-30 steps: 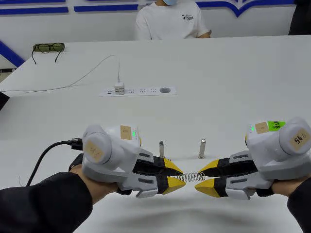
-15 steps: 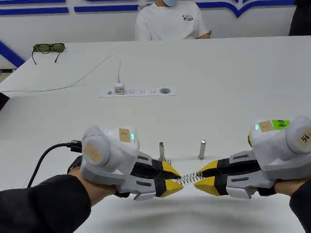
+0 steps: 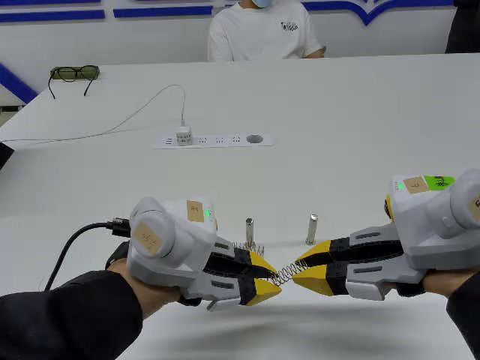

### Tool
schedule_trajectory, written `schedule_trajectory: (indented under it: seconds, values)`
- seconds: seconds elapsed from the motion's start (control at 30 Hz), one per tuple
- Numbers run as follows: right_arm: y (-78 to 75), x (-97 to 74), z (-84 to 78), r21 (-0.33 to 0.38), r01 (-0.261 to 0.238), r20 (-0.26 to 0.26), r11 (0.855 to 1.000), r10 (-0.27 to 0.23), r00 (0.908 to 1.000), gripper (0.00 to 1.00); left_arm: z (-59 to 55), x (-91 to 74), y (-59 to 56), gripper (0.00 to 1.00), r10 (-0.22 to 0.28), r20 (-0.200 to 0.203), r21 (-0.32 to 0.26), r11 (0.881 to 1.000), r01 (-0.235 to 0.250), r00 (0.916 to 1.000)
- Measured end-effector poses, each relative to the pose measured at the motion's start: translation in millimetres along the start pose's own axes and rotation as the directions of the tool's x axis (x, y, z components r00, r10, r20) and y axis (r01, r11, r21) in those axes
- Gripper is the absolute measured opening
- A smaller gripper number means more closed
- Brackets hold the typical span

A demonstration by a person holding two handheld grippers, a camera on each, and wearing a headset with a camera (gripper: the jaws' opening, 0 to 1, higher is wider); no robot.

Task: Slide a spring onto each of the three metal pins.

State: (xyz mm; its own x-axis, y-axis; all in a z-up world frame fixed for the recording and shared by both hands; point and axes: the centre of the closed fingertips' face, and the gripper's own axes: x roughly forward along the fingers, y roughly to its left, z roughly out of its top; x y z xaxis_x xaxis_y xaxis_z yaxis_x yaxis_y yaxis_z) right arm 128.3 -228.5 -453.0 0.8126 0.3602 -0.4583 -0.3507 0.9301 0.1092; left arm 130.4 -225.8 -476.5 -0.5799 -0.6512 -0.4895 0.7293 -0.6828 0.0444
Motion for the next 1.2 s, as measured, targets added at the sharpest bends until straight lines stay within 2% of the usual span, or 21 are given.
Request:
schedule_trajectory:
  seconds: [0.43, 0.93, 1.2]
  values:
    - [5.0, 3.7, 9.9, -0.023, -0.007, 0.023, 1.0, 0.008, 0.9997, 0.12, -0.8, 5.3, -0.1, 0.1, -0.002, 0.005, -0.016, 1.0, 0.002, 1.0]
    - [10.9, 11.1, 11.7, -0.056, -0.017, 0.008, 0.998, 0.017, 0.9998, 0.12, -2.3, 17.4, -8.4, 0.1, -0.038, -0.004, -0.012, 0.999, 0.038, 0.9993]
    - [9.3, 11.2, 12.9, -0.049, -0.011, 0.014, 0.999, 0.012, 0.9998, 0.12, -1.7, 14.8, -4.9, 0.11, -0.022, 0.004, -0.013, 1.0, 0.022, 0.9998]
